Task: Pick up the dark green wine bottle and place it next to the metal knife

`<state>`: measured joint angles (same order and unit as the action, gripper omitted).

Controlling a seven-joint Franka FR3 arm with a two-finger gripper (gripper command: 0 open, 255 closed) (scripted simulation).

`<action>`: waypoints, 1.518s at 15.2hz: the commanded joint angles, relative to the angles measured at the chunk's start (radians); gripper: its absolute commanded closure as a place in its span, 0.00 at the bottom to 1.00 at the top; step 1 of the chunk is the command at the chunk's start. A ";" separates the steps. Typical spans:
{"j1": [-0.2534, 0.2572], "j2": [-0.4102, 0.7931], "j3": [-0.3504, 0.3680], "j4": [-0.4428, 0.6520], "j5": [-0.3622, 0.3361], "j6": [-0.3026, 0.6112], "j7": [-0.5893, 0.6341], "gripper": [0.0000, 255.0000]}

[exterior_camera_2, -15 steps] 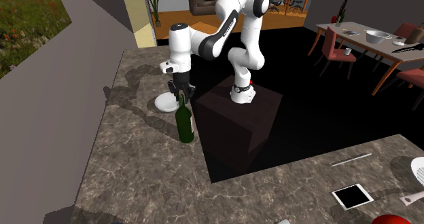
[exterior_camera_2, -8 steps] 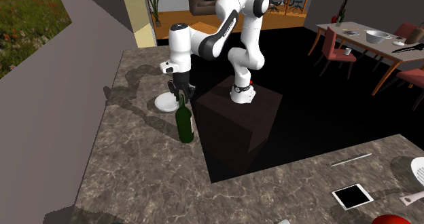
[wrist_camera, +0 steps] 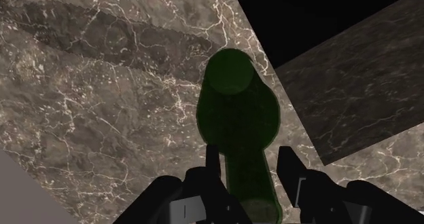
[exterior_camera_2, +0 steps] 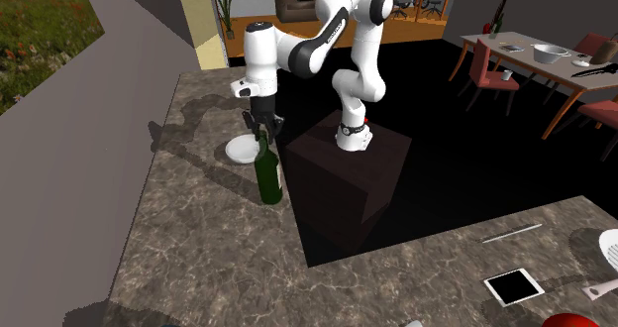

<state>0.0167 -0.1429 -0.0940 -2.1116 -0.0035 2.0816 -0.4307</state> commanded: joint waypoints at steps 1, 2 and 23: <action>0.000 -0.009 0.001 0.020 -0.001 -0.029 0.001 1.00; 0.000 -0.011 0.001 0.031 -0.001 -0.042 0.002 1.00; 0.150 -0.022 0.224 0.092 -0.007 -0.117 0.376 1.00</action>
<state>0.1556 -0.1655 0.1134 -2.0162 -0.0109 1.9603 -0.0847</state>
